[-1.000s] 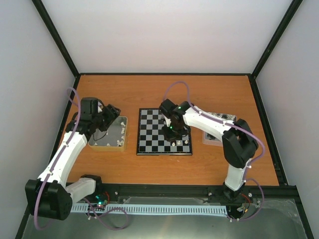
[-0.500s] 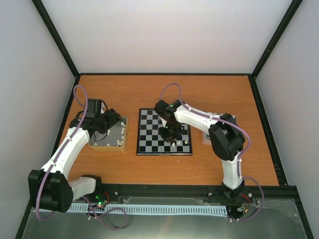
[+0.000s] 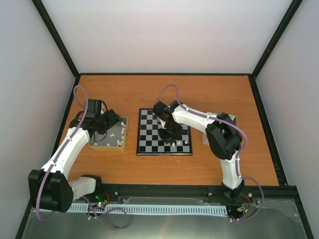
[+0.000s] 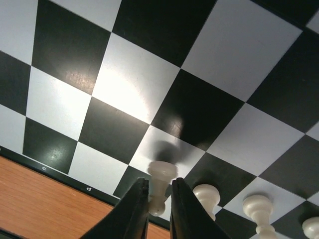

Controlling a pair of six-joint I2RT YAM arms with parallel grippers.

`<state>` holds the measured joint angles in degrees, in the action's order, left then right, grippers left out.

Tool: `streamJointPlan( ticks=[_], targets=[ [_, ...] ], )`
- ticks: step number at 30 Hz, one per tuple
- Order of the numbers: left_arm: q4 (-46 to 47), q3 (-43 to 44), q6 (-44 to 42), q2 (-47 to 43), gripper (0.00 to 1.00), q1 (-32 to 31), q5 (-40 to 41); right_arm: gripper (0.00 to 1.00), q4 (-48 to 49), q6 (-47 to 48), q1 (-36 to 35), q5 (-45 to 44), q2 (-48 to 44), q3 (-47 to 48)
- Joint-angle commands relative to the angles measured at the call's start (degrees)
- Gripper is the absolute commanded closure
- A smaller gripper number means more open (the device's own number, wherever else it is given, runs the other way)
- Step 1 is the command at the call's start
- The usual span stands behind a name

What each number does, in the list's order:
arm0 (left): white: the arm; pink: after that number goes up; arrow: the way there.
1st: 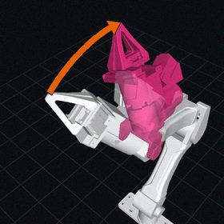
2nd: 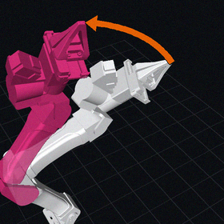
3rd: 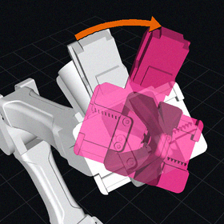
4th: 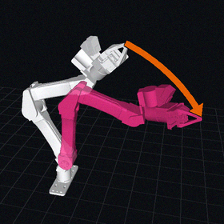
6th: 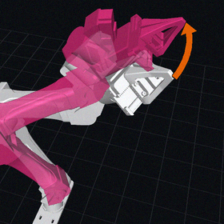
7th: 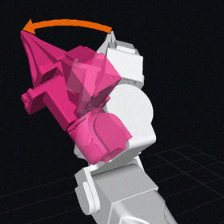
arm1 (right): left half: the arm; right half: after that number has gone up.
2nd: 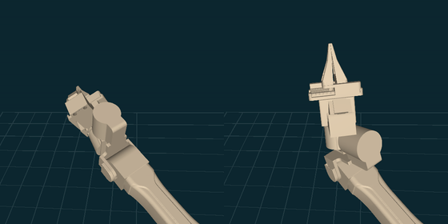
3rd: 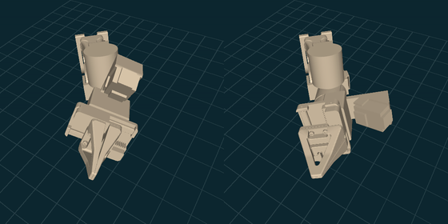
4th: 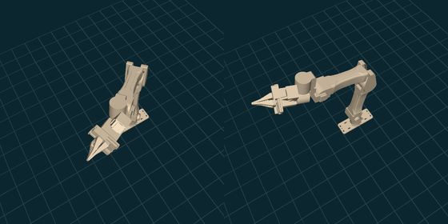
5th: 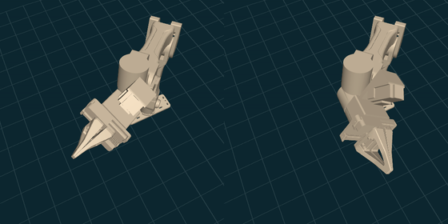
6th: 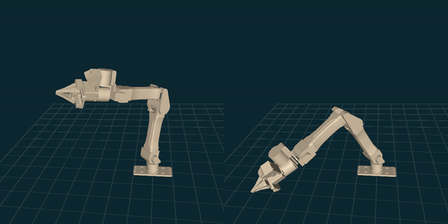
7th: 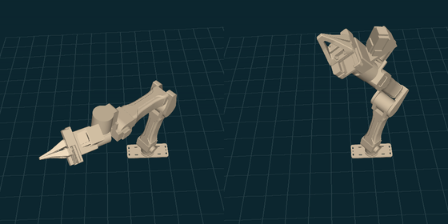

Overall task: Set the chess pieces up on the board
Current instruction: Place the chess piece on the chessboard, then pick up the chess piece from the storage box.

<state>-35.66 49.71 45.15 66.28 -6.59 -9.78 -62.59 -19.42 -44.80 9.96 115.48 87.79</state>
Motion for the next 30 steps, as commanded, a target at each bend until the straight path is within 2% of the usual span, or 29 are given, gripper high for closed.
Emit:
streamJointPlan(
  ticks=[1,6,10,19,21,23,25,28,30],
  targets=[
    [-1.3,0.6,-2.0,0.9,0.29,0.4,2.5,0.81,-2.4,0.3,-0.5,-0.9,0.4,3.2],
    [-2.4,2.0,-3.6,2.8,0.27,0.9,5.2,0.68,-2.8,-0.8,-0.5,-2.3,-2.4,5.9],
    [-2.9,2.2,-5.2,5.2,0.26,2.1,6.4,0.67,-0.3,-2.3,-0.4,-4.3,-5.4,4.9],
    [-2.6,2.7,-9.0,13.0,0.35,5.5,3.6,0.68,5.6,-1.1,-1.1,-7.8,-10.4,-2.6],
    [-2.3,3.8,-10.9,16.0,0.42,5.5,2.3,0.68,5.9,-0.7,-1.5,-9.2,-10.8,-3.3],
    [-2.5,5.4,-12.5,18.8,0.52,5.5,0.8,0.69,6.1,-0.7,-1.8,-9.7,-11.1,-3.5],
    [-1.3,6.3,-14.5,20.7,0.58,5.5,-3.0,0.70,6.4,-1.0,-1.8,-9.8,-11.1,-3.6],
    [1.4,6.6,-17.2,22.2,0.58,5.3,-10.2,0.71,6.9,-1.6,-1.8,-9.4,-10.9,-3.8],
    [2.6,6.7,-17.3,23.5,0.54,5.4,-11.7,0.72,7.0,-1.8,-1.8,-9.2,-10.6,-3.6]
  ],
)
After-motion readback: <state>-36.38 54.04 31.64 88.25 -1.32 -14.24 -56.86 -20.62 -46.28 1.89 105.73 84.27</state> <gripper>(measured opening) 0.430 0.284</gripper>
